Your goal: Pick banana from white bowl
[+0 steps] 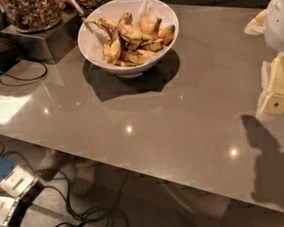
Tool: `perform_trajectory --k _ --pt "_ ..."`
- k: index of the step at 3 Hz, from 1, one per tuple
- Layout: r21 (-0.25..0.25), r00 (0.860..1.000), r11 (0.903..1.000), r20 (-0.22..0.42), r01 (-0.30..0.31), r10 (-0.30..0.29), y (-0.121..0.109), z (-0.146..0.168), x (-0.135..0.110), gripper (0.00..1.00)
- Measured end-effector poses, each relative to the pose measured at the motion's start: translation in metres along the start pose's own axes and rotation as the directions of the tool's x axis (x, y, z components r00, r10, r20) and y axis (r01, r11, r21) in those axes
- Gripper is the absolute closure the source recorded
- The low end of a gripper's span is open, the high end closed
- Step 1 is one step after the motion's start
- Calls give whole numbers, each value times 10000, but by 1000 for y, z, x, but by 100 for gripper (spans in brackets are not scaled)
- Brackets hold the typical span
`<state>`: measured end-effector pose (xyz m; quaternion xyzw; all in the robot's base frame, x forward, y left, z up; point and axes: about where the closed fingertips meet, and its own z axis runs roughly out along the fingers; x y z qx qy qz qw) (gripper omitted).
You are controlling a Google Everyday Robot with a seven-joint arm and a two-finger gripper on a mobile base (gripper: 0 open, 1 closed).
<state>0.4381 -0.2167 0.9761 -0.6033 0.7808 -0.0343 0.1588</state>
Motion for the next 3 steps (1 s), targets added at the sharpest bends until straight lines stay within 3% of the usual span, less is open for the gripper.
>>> perform_trajectory --k 2,3 --pt "-5 9996 10000 271 -82 82 -3 -6 -11 0" --pt "11 9996 10000 273 69 -70 -13 -17 -42 0"
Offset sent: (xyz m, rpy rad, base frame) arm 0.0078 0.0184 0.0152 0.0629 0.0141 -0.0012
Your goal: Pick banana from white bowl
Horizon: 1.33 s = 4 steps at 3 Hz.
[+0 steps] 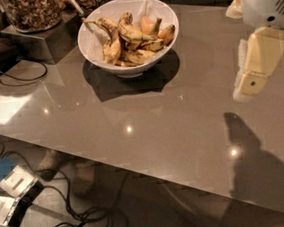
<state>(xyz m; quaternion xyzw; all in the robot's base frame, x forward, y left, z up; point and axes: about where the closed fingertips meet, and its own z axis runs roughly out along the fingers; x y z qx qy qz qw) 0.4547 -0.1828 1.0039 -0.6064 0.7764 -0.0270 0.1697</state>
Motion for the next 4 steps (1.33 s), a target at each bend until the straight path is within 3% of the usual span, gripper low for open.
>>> perform_trajectory --k 1,2,3,4 --pt "-284 9974 9972 -185 697 -702 -12 5 -41 0" --pt "-92 9966 9966 -24 823 -824 -15 3 -50 0" --pt "-16 9957 9971 531 766 -764 -23 1 -71 0" --pt "-342 9945 9973 844 644 -614 -46 8 -106 0"
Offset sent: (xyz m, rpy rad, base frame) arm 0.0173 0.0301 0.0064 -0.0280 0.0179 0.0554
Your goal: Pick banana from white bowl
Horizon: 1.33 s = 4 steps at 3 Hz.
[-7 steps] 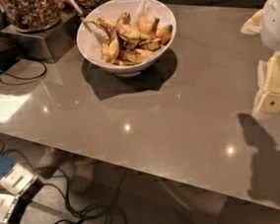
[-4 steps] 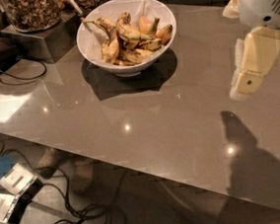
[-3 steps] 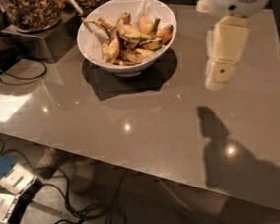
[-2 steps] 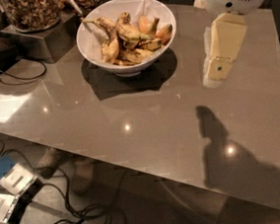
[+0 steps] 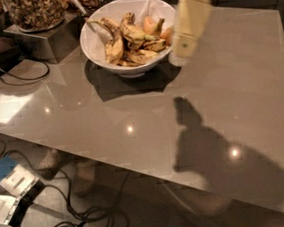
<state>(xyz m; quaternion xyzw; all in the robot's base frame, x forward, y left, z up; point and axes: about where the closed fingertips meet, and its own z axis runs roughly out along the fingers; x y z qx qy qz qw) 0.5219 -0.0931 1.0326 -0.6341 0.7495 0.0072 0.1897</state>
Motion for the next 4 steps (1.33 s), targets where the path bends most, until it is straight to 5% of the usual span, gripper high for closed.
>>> perform_trajectory --k 1,3,4 --pt "92 9992 9991 76 -405 405 -43 20 -41 0" --pt "410 9957 9980 808 -479 445 -59 23 -71 0" --pt "372 9923 9936 680 -1066 1039 -77 35 -89 0"
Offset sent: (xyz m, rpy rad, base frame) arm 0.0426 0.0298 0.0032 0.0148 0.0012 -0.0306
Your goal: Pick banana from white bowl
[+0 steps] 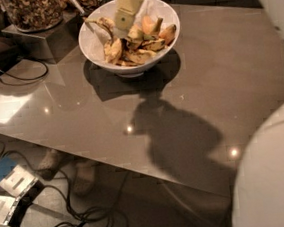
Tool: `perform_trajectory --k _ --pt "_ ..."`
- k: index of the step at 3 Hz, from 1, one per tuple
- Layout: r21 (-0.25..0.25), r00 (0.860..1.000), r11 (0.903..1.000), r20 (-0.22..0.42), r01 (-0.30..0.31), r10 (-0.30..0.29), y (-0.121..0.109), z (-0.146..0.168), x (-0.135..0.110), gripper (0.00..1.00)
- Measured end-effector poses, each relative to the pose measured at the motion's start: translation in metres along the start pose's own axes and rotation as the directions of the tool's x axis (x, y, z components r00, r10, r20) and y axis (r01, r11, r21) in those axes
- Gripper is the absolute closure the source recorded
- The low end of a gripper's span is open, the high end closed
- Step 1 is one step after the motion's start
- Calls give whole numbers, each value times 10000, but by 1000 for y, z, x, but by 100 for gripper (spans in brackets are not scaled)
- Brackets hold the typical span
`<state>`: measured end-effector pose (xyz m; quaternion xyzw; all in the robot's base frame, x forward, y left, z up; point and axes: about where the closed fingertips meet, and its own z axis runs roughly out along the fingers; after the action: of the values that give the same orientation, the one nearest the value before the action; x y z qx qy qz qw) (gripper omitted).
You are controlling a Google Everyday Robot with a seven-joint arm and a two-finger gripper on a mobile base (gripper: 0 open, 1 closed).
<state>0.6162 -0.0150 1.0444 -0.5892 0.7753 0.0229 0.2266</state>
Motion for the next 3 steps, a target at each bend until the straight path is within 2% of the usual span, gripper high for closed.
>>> perform_trajectory --k 1,2,3 --pt "232 9977 9978 -247 -620 626 -16 11 -14 0" --pt "411 9981 9973 19 -610 610 -21 13 -22 0" --pt "147 9928 9928 161 -1191 1189 -30 25 -23 0"
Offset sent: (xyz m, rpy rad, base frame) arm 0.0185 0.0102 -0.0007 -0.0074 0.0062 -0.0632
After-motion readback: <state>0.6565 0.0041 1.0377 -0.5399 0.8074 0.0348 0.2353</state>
